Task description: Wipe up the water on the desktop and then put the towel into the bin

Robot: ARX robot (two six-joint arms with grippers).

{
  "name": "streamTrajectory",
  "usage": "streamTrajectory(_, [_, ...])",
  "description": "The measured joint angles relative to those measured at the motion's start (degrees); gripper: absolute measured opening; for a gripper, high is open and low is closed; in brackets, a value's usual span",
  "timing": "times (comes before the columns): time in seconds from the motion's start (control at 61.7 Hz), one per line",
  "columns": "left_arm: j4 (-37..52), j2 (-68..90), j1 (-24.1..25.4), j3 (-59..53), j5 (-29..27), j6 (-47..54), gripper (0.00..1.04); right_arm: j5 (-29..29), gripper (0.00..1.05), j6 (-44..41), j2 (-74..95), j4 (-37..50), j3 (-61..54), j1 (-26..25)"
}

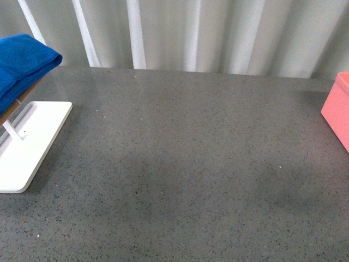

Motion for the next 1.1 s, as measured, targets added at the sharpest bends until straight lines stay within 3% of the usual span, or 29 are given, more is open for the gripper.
streamTrajectory(0.827, [0.00, 0.00, 0.00, 0.00, 0.00, 0.00, 0.98, 0.00, 0.98, 0.00, 0.00, 0.00, 0.00, 0.00])
streamTrajectory(0.924, [-14.12, 8.57, -0.28, 6.21, 3.30, -5.44, 0.98, -0.07, 0.98, 0.00, -0.02, 0.00, 0.00, 0.00])
streamTrajectory(1.103, [-2.05, 21.88, -1.53, 16.52, 2.93, -5.53, 0.98, -0.04, 0.98, 0.00, -0.02, 0.00, 0.00, 0.00])
